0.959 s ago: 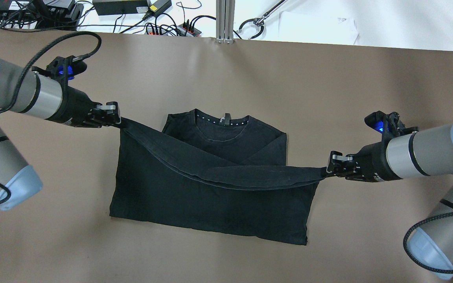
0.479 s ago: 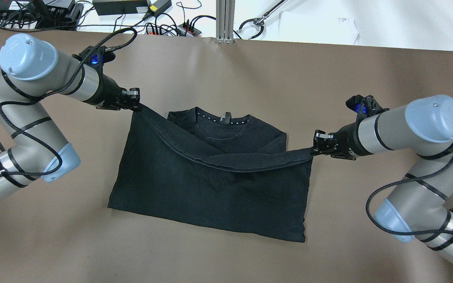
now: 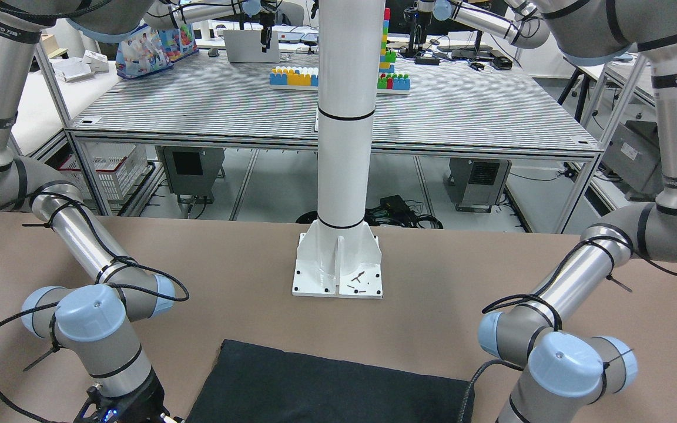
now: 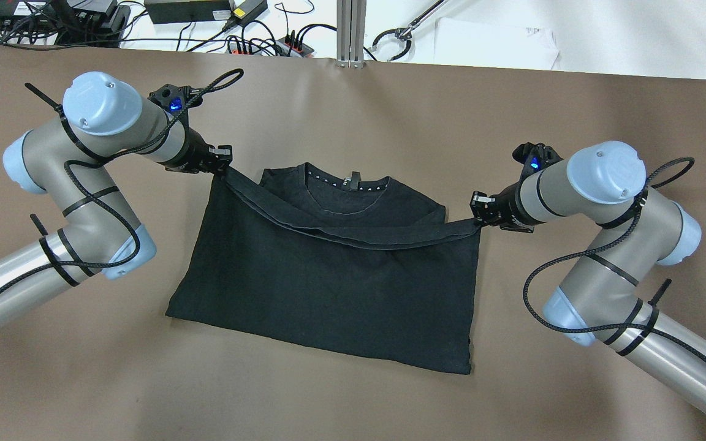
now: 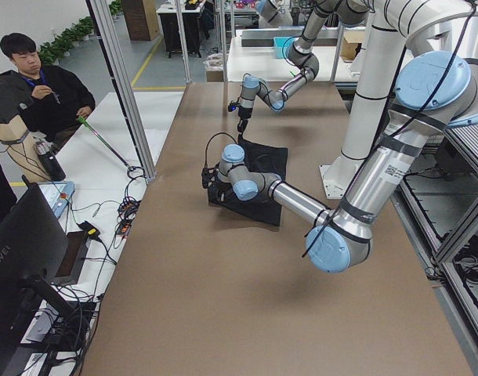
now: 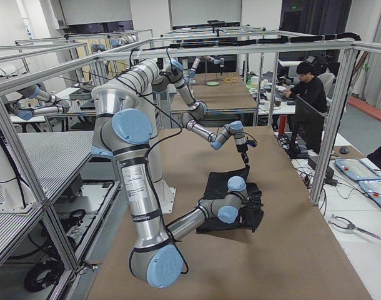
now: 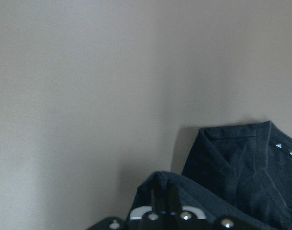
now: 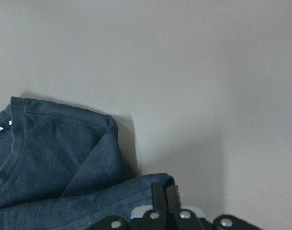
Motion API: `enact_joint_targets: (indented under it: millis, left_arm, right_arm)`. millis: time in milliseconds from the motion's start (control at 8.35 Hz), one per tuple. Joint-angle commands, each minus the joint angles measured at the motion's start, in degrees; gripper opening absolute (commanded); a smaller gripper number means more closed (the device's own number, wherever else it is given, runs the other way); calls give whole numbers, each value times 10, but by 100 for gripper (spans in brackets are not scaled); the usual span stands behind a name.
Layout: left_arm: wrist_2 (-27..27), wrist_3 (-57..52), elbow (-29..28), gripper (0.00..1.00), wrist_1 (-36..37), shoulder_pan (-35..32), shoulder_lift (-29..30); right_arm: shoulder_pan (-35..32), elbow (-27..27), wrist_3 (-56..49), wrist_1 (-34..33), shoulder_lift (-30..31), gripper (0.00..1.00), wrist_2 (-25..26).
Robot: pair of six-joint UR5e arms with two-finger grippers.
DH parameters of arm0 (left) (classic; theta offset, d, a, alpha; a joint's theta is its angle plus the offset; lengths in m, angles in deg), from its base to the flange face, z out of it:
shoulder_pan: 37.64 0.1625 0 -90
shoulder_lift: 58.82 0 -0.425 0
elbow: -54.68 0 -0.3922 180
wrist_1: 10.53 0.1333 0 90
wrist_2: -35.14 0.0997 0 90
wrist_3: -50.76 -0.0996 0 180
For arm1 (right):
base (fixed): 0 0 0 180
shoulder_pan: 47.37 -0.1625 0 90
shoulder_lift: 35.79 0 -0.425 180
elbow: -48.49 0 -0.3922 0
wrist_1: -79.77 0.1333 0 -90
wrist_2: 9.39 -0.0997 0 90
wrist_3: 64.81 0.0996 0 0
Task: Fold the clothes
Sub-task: 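Release the hem and move both grippers to the folded shirt's sides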
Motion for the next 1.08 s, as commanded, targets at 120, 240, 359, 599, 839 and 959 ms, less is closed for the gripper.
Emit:
enact_joint_targets:
  millis: [120,240,359,599,839,959]
  left_arm:
    - [14,-61,-23,0,-3,11,8]
    - [13,-84,-22,35,-12,7,2]
    - [14,-125,-19,99,-34,5,-10]
    - [-60,-135,-15,100,-72,-30,-32]
    - [-104,-136,8,100,-121,-36,-87]
    - [-111,-129,34,100,-165,-24,-131]
  right_arm:
    - [13,-25,-9,6,2,6,22]
    - [12,-8,-9,6,8,46,20]
    - [13,8,-10,5,13,94,23]
    - [7,42,-60,-4,17,94,16]
    - [10,43,-66,-2,21,94,22]
    - [13,43,-66,-1,22,94,27]
